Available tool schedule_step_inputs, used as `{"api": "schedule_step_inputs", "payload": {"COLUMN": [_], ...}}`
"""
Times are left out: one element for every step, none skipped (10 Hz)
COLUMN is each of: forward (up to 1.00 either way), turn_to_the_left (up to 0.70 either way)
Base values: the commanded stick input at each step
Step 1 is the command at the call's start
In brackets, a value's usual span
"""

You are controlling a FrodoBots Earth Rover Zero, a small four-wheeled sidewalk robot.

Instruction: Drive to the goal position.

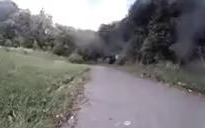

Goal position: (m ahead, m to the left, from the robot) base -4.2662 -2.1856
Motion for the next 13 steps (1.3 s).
{"api": "schedule_step_inputs", "payload": {"forward": [1.00, 1.00, 1.00, 1.00, 1.00, 1.00, 1.00, 1.00, 1.00, 1.00, 1.00, 1.00, 1.00], "turn_to_the_left": [-0.10, 0.00, 0.00, 0.00, 0.00, 0.00, 0.00, 0.00, 0.00, 0.00, 0.00, 0.00, 0.00]}}
